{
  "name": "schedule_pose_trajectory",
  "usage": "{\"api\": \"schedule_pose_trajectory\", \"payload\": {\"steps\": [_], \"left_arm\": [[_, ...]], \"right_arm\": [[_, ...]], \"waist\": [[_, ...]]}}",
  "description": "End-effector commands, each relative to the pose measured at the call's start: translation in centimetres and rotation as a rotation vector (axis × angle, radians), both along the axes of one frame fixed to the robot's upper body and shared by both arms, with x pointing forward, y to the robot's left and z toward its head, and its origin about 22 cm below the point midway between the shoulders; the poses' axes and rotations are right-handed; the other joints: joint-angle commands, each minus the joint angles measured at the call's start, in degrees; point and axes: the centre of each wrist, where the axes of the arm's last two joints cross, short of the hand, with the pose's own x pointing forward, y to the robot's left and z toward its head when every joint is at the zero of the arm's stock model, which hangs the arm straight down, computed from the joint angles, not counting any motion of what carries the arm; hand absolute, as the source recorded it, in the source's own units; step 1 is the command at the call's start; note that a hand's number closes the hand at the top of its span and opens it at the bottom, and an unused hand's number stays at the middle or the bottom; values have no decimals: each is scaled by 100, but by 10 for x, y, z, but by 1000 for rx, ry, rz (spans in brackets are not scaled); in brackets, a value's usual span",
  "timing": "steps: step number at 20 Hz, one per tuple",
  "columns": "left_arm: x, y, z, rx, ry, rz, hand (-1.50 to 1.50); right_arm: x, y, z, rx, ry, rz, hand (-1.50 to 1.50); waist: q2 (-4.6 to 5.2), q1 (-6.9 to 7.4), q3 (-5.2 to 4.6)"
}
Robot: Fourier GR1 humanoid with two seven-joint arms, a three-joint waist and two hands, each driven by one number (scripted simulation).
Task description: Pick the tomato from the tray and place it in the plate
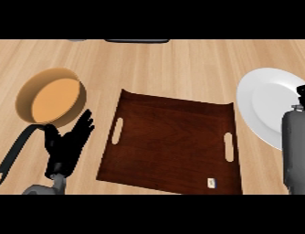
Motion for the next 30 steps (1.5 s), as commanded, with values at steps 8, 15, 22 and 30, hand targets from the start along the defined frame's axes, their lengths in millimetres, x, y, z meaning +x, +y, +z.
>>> {"api": "schedule_pose_trajectory", "payload": {"steps": [8,15,22,30], "left_arm": [[2,10,3,-9,5,15,0],[-7,-2,-2,-7,-2,11,0],[-4,6,-3,-5,2,16,0],[-8,15,-13,16,8,36,0]], "right_arm": [[-27,-44,-58,418,-88,-257,-150],[-34,-56,-96,477,-134,-121,-150],[-20,-37,-81,258,-405,-12,-150],[-30,-14,-71,300,-590,28,-150]], "waist": [[-16,-42,14],[-44,-32,16],[-43,-13,18],[-113,-199,-6]]}}
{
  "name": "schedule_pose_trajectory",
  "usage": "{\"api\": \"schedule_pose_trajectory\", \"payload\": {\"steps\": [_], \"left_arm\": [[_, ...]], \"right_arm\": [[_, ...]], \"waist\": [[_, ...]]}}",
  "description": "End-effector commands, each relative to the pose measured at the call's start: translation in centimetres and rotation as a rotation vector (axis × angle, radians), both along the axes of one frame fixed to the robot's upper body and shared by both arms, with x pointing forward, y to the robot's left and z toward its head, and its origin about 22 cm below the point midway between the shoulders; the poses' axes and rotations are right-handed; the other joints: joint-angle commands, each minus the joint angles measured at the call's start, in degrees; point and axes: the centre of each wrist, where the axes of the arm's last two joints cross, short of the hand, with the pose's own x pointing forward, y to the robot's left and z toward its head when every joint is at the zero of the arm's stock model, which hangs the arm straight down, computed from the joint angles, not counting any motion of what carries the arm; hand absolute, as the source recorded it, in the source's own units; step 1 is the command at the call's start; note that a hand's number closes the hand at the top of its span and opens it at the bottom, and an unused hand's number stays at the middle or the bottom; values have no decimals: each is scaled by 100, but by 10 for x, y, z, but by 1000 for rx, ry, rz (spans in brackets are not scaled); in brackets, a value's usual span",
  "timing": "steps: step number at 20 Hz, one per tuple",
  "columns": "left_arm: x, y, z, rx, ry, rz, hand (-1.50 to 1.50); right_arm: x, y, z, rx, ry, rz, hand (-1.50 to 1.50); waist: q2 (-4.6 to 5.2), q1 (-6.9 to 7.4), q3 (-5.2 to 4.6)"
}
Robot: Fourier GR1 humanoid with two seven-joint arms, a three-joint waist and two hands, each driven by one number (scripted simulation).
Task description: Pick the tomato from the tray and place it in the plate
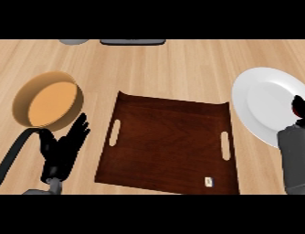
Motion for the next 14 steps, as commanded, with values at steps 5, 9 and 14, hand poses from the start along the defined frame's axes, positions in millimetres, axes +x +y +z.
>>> {"api": "schedule_pose_trajectory", "payload": {"steps": [5,9,14], "left_arm": [[-3,13,1,-2,-3,15,0],[1,-5,8,-8,13,7,0],[7,-3,2,1,10,11,0]], "right_arm": [[-46,69,-15,58,-209,130,-150],[-77,92,-18,73,-225,224,-150],[-99,104,-28,89,-164,279,-150]], "waist": [[-44,-94,-9],[-34,-77,-15],[-18,-52,-26]]}}
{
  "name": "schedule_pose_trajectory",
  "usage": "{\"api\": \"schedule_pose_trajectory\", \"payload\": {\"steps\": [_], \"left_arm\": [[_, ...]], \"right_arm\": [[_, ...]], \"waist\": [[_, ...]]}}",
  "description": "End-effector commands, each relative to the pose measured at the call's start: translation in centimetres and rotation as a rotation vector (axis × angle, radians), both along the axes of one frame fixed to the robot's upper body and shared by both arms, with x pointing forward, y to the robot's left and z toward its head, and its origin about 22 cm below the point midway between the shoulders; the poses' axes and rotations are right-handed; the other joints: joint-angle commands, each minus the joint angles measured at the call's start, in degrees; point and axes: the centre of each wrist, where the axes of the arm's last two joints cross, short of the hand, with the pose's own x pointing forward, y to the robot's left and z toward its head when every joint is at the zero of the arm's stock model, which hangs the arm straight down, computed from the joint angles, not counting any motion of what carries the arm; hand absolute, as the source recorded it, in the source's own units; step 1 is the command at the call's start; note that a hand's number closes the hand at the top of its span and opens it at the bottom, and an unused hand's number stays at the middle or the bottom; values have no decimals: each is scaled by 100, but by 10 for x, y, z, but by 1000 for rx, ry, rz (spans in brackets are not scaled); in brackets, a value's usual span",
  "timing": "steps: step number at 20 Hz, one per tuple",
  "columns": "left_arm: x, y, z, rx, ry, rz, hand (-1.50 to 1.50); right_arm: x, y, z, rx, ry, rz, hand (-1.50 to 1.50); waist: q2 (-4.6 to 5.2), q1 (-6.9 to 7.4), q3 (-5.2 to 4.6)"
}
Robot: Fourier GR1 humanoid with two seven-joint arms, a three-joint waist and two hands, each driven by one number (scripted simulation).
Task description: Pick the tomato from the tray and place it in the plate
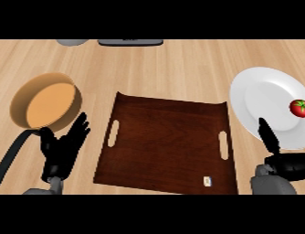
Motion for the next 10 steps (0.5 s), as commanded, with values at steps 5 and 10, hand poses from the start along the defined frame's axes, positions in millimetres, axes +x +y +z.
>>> {"api": "schedule_pose_trajectory", "payload": {"steps": [5,10], "left_arm": [[12,12,7,-18,-2,0,0],[3,0,9,-10,4,1,0]], "right_arm": [[-41,25,-21,42,47,48,-150],[-33,33,-27,76,73,66,-150]], "waist": [[15,3,-10],[16,35,-8]]}}
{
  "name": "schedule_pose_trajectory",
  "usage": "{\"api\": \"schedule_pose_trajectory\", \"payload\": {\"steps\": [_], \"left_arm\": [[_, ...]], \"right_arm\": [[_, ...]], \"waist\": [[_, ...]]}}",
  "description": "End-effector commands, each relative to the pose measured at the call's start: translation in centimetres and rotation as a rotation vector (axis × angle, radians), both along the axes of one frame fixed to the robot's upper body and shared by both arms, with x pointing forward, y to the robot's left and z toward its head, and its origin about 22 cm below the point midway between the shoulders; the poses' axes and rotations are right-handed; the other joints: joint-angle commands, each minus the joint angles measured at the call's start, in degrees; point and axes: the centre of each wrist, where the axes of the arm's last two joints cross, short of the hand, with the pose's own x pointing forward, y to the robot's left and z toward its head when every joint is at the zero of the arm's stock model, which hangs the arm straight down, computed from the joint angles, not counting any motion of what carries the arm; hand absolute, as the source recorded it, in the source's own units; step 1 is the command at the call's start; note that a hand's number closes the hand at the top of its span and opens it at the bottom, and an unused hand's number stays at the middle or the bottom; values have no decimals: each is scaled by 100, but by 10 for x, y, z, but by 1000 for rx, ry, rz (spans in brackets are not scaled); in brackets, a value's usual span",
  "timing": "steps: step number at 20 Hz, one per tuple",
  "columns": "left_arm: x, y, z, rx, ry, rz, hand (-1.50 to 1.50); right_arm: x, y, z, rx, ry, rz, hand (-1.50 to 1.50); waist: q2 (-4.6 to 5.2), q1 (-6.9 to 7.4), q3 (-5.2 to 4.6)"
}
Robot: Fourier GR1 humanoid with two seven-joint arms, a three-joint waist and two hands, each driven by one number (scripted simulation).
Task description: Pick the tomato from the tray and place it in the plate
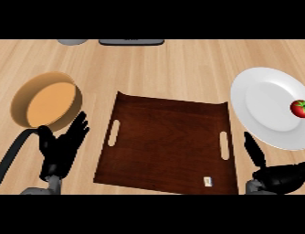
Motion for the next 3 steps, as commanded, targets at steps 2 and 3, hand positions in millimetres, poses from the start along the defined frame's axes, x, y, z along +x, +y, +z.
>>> {"api": "schedule_pose_trajectory", "payload": {"steps": [2,3], "left_arm": [[-3,-14,0,-5,-2,-12,0],[-13,-15,-12,-1,-18,-8,0]], "right_arm": [[-9,6,-3,7,-23,-9,-150],[-2,11,0,11,-37,12,-150]], "waist": [[-2,-12,-2],[1,3,6]]}}
